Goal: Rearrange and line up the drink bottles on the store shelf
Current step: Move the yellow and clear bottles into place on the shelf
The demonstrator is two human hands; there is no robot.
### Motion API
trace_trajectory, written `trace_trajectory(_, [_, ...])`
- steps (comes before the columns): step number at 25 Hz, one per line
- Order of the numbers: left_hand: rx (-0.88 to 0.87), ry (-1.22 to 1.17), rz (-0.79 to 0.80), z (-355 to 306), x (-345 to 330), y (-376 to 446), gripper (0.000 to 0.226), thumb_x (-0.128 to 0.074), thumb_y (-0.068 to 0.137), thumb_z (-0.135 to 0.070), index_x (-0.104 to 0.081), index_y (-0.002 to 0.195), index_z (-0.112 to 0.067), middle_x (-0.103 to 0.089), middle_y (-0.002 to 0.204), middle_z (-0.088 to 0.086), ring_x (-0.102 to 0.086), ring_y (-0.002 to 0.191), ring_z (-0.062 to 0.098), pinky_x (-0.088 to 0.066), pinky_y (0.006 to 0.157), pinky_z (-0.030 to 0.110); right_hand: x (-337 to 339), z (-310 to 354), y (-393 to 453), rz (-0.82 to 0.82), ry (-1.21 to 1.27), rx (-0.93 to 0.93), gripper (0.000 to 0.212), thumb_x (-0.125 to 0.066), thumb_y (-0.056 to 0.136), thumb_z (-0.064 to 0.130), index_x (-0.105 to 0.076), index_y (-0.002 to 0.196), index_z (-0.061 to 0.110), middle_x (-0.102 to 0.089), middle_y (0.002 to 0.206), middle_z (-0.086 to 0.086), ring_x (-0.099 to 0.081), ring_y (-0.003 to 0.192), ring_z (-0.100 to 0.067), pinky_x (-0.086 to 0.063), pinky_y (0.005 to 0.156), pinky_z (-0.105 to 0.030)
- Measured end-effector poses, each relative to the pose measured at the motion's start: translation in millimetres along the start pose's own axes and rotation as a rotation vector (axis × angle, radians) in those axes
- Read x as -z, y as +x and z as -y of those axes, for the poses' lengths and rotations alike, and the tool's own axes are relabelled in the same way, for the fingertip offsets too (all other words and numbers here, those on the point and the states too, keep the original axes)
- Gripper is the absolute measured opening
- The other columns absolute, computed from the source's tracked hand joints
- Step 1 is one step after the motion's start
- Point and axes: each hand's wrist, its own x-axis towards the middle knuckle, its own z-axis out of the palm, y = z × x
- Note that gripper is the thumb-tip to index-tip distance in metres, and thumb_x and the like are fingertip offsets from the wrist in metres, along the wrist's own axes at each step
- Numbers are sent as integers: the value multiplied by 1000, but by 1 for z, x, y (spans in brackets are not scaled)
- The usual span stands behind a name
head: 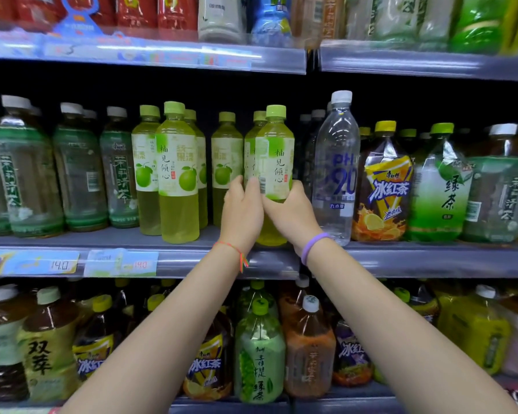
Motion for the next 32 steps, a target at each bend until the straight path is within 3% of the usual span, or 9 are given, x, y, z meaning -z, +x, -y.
trace_trajectory(4, [76, -66, 16, 11, -3, 25, 63, -32, 73, -66, -66, 108, -27, -66, 116, 2, -58, 114, 22, -45, 102, 47, 1, -2, -1, 41, -28, -2, 59, -77, 77, 43, -39, 114, 18, -57, 121, -4, -59, 108, -20, -53, 89, -39])
trace_trajectory(6, [91, -57, 55, 11, -4, 30, 52, -31, 78, -63, -69, 95, -30, -70, 109, 2, -62, 111, 22, -48, 100, 47, 1, -3, -1, 48, -43, -3, 63, -79, 73, 44, -37, 114, 19, -54, 123, -5, -57, 109, -21, -53, 91, -40])
trace_trajectory(8, [111, -138, 102, -4, -3, 18, 42, -29, 96, -49, -66, 87, -32, -71, 102, -1, -66, 101, 14, -53, 90, 34, 1, -1, -2, 38, -48, 1, 65, -80, 73, 44, -37, 114, 18, -51, 124, -7, -55, 105, -20, -52, 85, -34])
trace_trajectory(11, [113, -224, 178, -5, -2, 11, 42, -26, 105, -45, -66, 103, -31, -72, 102, -6, -68, 89, 2, -53, 71, 16, 2, 5, -6, 33, -84, -4, 69, -79, 76, 42, -36, 121, 11, -42, 122, -6, -47, 95, -17, -41, 66, -19])
trace_trajectory(17, [0, -201, 177, 1, 2, 5, 44, -59, 90, -53, -57, 122, -24, -71, 113, -5, -69, 100, 5, -54, 93, 31, 7, 1, -17, 103, -184, 11, 61, -69, 84, 40, -40, 127, 9, -37, 116, -4, -48, 116, -25, -40, 84, -29])
trace_trajectory(21, [-15, -213, 134, -2, 2, 2, 32, -50, 97, -45, -62, 117, -23, -71, 106, -7, -68, 94, -2, -53, 83, 22, 5, -2, -18, 23, -117, -2, 70, -78, 74, 43, -37, 119, 10, -43, 125, -9, -50, 117, -27, -49, 94, -40])
trace_trajectory(26, [-36, -187, 170, -3, 3, 2, 40, -53, 96, -46, -54, 128, -22, -70, 112, -7, -69, 95, 1, -54, 79, 20, 5, -1, -25, 58, -147, 17, 65, -75, 79, 39, -36, 121, 9, -37, 119, -4, -47, 106, -21, -43, 82, -31])
trace_trajectory(30, [-32, -178, 195, -4, 2, 5, 59, -56, 89, -56, -49, 138, -22, -67, 121, -6, -66, 107, 7, -53, 95, 31, 8, -4, -22, 40, -104, 17, 70, -78, 75, 42, -34, 121, 11, -42, 126, -5, -50, 115, -23, -49, 90, -35])
trace_trajectory(32, [21, -263, 210, -8, 1, 2, 50, -44, 96, -54, -57, 133, -22, -71, 117, -2, -68, 105, 10, -54, 94, 31, 7, -3, -20, 52, -38, 3, 88, -78, 71, 48, -29, 134, 11, -47, 132, -5, -53, 118, -22, -50, 95, -38])
